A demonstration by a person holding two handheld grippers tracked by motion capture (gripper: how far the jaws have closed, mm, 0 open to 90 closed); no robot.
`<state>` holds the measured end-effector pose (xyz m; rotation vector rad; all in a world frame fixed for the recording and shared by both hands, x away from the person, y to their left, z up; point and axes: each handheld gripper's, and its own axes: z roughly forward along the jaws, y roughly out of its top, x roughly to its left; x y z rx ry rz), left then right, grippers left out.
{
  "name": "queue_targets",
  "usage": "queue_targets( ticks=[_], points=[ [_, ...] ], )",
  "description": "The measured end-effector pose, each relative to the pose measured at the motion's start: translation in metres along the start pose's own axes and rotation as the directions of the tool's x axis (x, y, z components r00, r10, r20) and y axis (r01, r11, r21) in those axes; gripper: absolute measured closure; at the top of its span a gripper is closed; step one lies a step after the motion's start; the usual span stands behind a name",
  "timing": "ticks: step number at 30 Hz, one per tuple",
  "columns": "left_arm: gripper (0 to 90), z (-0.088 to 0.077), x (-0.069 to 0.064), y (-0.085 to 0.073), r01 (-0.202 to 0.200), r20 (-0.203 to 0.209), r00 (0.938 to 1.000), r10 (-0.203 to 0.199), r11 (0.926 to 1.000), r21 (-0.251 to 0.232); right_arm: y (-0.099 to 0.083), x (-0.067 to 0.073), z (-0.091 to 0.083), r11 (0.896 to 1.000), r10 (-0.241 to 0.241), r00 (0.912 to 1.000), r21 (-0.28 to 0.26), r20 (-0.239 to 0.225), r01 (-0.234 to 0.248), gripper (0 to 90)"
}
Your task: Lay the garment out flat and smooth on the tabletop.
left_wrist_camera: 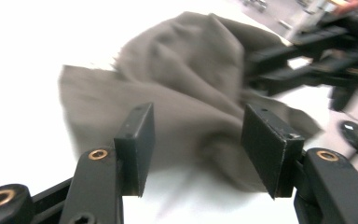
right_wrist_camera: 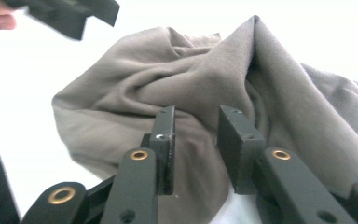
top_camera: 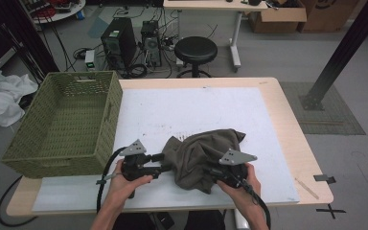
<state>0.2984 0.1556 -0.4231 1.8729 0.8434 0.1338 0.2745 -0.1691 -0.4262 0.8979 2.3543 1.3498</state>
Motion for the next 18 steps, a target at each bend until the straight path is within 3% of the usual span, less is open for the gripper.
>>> queue_targets(
  ticks=[4,10,11,13,15,16,18],
  points=[
    [36.1,0.01,0.006,-0.003,-0.023,-0.043,0.9987,0.025,0.9981,0.057,-0.011,0.006,-0.006,1.0,0.005,0.9998,0.019,-0.021,-0.005,62.3],
    [34.4,0.038,0.009,0.001,0.009,-0.07,0.9976,0.001,0.9905,0.137,-0.025,0.013,0.011,0.997,0.031,0.9985,0.067,-0.044,-0.028,61.2],
    [40.3,0.043,0.01,0.001,0.01,-0.06,0.9982,0.0,0.9879,0.155,-0.025,0.014,0.014,0.997,0.031,0.9982,0.068,-0.05,-0.028,63.7],
    [62.1,0.051,0.013,0.002,-0.008,-0.031,0.9994,0.014,0.982,0.189,-0.024,0.016,0.017,0.997,0.032,0.9966,0.07,-0.075,-0.026,74.6],
    [82.4,0.052,0.013,0.002,-0.047,-0.019,0.9985,0.051,0.9824,0.181,-0.021,0.015,0.017,0.997,0.018,0.996,0.081,-0.088,-0.011,82.4],
    [84.8,0.048,0.012,0.004,-0.071,-0.018,0.997,0.075,0.9863,0.148,-0.02,0.015,0.016,0.996,0.005,0.9963,0.086,-0.086,0.002,84.2],
    [85.6,0.04,0.013,0.009,-0.079,-0.022,0.9964,0.082,0.9906,0.111,-0.016,0.012,0.011,0.997,-0.015,0.998,0.07,-0.061,0.02,86.5]
  ],
)
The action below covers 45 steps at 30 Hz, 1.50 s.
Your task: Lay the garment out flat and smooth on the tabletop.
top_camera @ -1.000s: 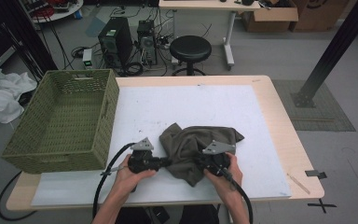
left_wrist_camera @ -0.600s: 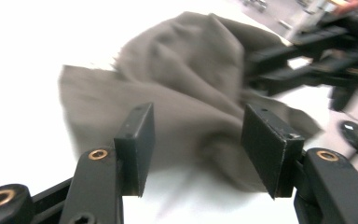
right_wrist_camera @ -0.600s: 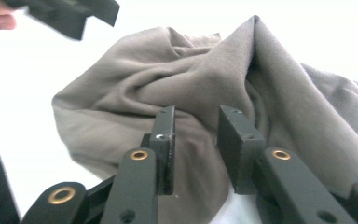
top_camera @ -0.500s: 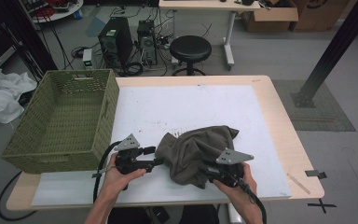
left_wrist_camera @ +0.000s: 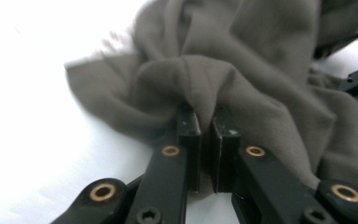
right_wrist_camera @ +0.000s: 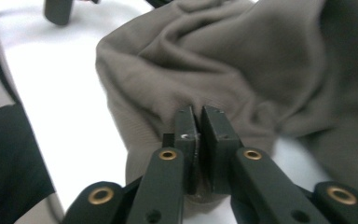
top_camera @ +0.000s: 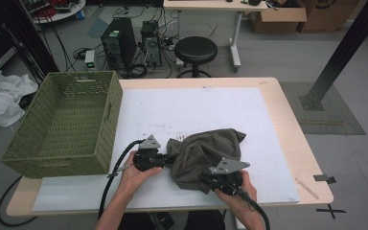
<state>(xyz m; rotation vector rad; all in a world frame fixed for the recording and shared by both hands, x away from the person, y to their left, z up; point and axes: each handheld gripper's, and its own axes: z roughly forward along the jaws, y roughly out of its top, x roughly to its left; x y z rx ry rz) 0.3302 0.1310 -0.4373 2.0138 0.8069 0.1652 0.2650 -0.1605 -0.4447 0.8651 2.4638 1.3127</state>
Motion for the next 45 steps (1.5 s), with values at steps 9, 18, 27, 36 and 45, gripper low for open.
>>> queue_targets(
  ticks=[9,18,27,36,45],
  points=[
    [85.2,-0.064,0.019,0.041,0.06,-0.005,0.998,-0.062,0.9765,-0.207,0.031,-0.041,-0.052,0.973,0.095,0.984,-0.222,0.15,-0.06,87.1],
    [55.9,-0.047,0.023,0.039,-0.013,-0.161,0.9869,-0.003,0.9948,-0.101,0.026,-0.08,-0.042,0.968,0.211,0.9574,-0.175,0.197,-0.177,66.8],
    [51.4,-0.044,0.008,0.026,-0.111,0.041,0.9923,0.117,0.9859,-0.125,0.021,-0.05,-0.068,0.956,0.169,0.9569,-0.274,0.236,-0.101,58.2],
    [44.7,-0.011,0.032,0.032,-0.07,-0.215,0.9745,0.066,0.9975,-0.012,0.012,-0.051,-0.049,0.977,0.131,0.9648,-0.195,0.228,-0.087,57.8],
    [59.4,0.029,0.054,0.032,0.029,-0.129,0.9913,-0.023,0.9987,0.042,-0.008,-0.072,-0.015,0.98,0.193,0.9588,-0.095,0.208,-0.177,60.8]
  ],
)
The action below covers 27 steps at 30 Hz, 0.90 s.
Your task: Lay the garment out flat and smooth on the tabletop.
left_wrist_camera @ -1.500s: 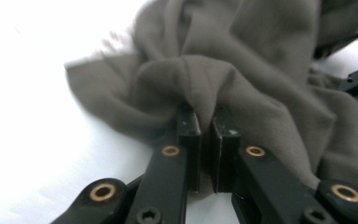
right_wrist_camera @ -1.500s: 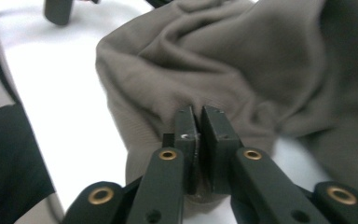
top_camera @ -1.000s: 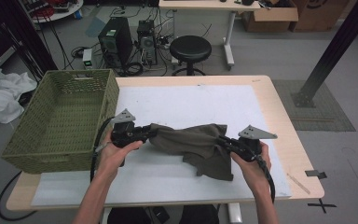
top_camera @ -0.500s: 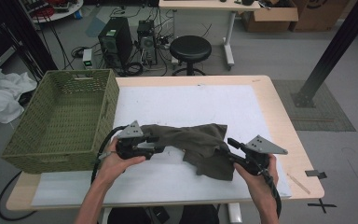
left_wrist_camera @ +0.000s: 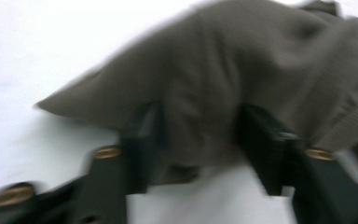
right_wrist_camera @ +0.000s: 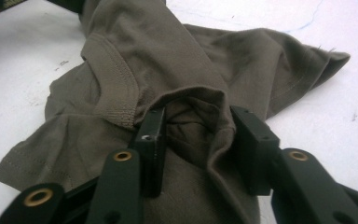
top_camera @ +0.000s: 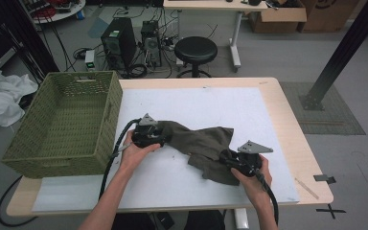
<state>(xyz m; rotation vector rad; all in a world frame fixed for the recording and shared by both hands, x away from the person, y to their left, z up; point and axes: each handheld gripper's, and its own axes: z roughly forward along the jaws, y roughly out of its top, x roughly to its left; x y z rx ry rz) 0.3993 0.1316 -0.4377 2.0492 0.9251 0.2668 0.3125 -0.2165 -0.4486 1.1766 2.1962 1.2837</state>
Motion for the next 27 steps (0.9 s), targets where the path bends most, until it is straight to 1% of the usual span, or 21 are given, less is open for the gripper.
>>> queue_targets(
  ticks=[1,2,3,5,6,7,9,11,13,15,16,18,19,20,21,22,23,24,25,26,27],
  points=[
    [64.3,0.001,-0.003,0.0,-0.015,0.012,0.9998,0.015,0.9999,0.0,0.0,-0.001,-0.001,1.0,0.0,1.0,-0.004,-0.005,0.0,62.6],
    [73.0,0.0,-0.004,0.0,-0.028,0.032,0.9991,0.029,0.9996,-0.005,0.001,-0.002,-0.002,1.0,-0.005,0.9998,-0.007,-0.018,0.005,64.3],
    [78.5,-0.002,-0.006,0.0,-0.041,0.048,0.998,0.041,0.9991,-0.009,0.001,-0.003,-0.003,1.0,-0.007,0.9997,-0.008,-0.025,0.007,66.8],
    [80.7,-0.008,-0.009,-0.001,-0.073,0.076,0.9943,0.074,0.9972,-0.018,0.0,-0.004,-0.008,1.0,-0.009,0.9993,-0.018,-0.037,0.009,73.8],
    [81.5,-0.012,-0.011,-0.002,-0.079,0.082,0.9934,0.081,0.9965,-0.027,0.0,-0.004,-0.011,1.0,-0.009,0.999,-0.025,-0.044,0.008,78.0],
    [81.8,-0.019,-0.012,-0.003,-0.069,0.097,0.9926,0.073,0.9966,-0.045,0.0,-0.004,-0.014,1.0,-0.008,0.9988,-0.03,-0.048,0.007,81.3],
    [82.1,-0.032,-0.014,-0.006,-0.031,0.119,0.9921,0.04,0.9966,-0.077,0.0,-0.003,-0.023,0.999,-0.014,0.9988,-0.045,-0.048,0.012,85.0],
    [82.2,-0.047,-0.017,-0.01,0.002,0.14,0.99,0.014,0.9935,-0.114,0.001,-0.002,-0.03,0.998,-0.01,0.9985,-0.069,-0.054,0.006,86.8],
    [82.3,-0.061,-0.021,-0.013,0.012,0.166,0.9861,0.012,0.9892,-0.146,0.001,-0.001,-0.039,0.995,-0.002,0.9975,-0.103,-0.071,-0.005,87.8],
    [82.4,-0.077,-0.025,-0.014,0.02,0.18,0.9835,0.011,0.9849,-0.172,0.003,0.002,-0.049,0.992,-0.002,0.9963,-0.13,-0.086,-0.009,88.0],
    [82.4,-0.085,-0.027,-0.014,0.032,0.202,0.9794,0.007,0.981,-0.191,0.004,0.003,-0.053,0.99,-0.005,0.9957,-0.14,-0.093,-0.008,88.1],
    [82.5,-0.101,-0.032,-0.013,0.045,0.252,0.9677,0.011,0.9753,-0.216,0.007,0.006,-0.062,0.987,-0.012,0.9943,-0.163,-0.106,-0.005,88.1],
    [82.6,-0.11,-0.035,-0.013,0.047,0.283,0.9591,0.02,0.9726,-0.228,0.01,0.008,-0.067,0.984,-0.011,0.9932,-0.18,-0.116,-0.01,88.1],
    [82.6,-0.118,-0.038,-0.012,0.051,0.316,0.9484,0.029,0.969,-0.242,0.012,0.01,-0.073,0.98,-0.008,0.9913,-0.2,-0.131,-0.019,88.2],
    [82.6,-0.125,-0.041,-0.012,0.054,0.351,0.9353,0.041,0.9651,-0.256,0.015,0.012,-0.078,0.975,-0.006,0.9891,-0.223,-0.147,-0.027,88.2],
    [82.6,-0.132,-0.042,-0.011,0.068,0.381,0.9235,0.041,0.9604,-0.27,0.018,0.014,-0.084,0.969,-0.007,0.9873,-0.246,-0.159,-0.032,88.1],
    [82.6,-0.135,-0.042,-0.01,0.076,0.389,0.9206,0.036,0.96,-0.269,0.022,0.015,-0.09,0.964,-0.009,0.9862,-0.265,-0.165,-0.035,88.1],
    [82.5,-0.135,-0.04,-0.008,0.08,0.381,0.9243,0.027,0.9618,-0.262,0.025,0.015,-0.092,0.962,-0.01,0.9865,-0.271,-0.164,-0.036,88.0],
    [82.2,-0.132,-0.037,-0.007,0.084,0.352,0.9358,0.008,0.9655,-0.247,0.027,0.013,-0.093,0.962,-0.01,0.9882,-0.27,-0.153,-0.032,88.0],
    [82.1,-0.128,-0.035,-0.006,0.086,0.326,0.9454,-0.006,0.9693,-0.231,0.03,0.01,-0.092,0.967,-0.01,0.991,-0.255,-0.134,-0.024,87.9],
    [82.0,-0.12,-0.031,-0.006,0.089,0.29,0.9566,-0.027,0.9752,-0.203,0.031,0.008,-0.089,0.97,-0.005,0.9925,-0.242,-0.122,-0.025,87.8]
  ],
)
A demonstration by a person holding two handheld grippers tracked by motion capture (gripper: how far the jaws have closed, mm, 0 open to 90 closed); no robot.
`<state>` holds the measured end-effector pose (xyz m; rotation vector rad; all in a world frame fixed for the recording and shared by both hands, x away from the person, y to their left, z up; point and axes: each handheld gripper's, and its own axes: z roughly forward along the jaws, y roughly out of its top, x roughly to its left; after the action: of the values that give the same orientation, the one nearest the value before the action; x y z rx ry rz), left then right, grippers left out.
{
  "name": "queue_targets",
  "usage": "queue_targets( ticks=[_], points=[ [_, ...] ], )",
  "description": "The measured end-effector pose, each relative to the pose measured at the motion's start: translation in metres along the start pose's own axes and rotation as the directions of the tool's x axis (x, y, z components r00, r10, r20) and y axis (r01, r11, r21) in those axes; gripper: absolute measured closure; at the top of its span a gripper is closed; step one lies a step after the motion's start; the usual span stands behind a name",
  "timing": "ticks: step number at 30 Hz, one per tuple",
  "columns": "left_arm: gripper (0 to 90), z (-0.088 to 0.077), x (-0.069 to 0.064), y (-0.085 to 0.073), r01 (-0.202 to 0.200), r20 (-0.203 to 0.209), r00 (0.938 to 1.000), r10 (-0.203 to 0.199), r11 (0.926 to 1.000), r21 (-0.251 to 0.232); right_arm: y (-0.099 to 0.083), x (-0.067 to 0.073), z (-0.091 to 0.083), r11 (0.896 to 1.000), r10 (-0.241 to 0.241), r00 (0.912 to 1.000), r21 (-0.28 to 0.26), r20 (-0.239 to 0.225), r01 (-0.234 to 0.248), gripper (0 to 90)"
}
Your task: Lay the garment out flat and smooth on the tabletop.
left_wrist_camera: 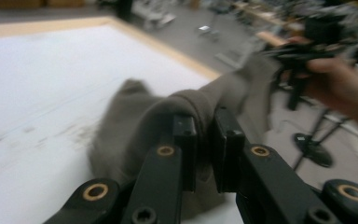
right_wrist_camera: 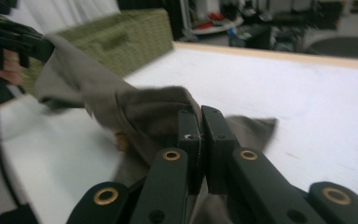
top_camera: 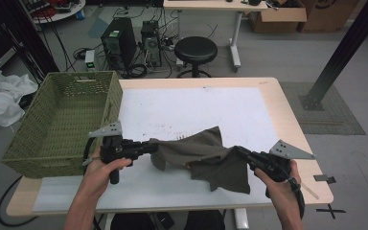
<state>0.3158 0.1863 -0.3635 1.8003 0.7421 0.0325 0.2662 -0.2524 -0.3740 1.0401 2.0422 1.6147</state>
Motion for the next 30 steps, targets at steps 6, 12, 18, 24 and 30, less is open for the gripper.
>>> queue_targets(
  ticks=[6,12,18,24,30],
  points=[
    [80.9,0.052,0.036,-0.008,0.058,-0.225,0.974,-0.022,0.9864,0.154,-0.022,-0.034,0.044,0.986,0.059,0.9943,0.148,0.089,-0.072,84.9],
    [71.1,0.073,0.067,-0.018,0.151,-0.347,0.9327,-0.098,0.9801,0.128,-0.046,-0.055,0.081,0.959,0.124,0.9808,0.234,0.151,-0.157,73.5],
    [53.9,0.048,0.053,-0.002,0.049,-0.333,0.9408,-0.064,0.9975,-0.051,-0.033,-0.055,0.075,0.975,0.103,0.9821,0.177,0.158,-0.131,61.3],
    [51.4,0.065,0.048,-0.003,-0.084,-0.165,0.9811,0.101,0.9903,0.111,-0.023,-0.05,0.071,0.986,0.085,0.992,0.138,0.094,-0.097,55.0],
    [58.1,0.081,0.059,-0.011,-0.16,-0.133,0.9728,0.19,0.9658,0.204,-0.036,-0.058,0.076,0.974,0.136,0.9873,0.169,0.081,-0.148,52.9]
  ],
)
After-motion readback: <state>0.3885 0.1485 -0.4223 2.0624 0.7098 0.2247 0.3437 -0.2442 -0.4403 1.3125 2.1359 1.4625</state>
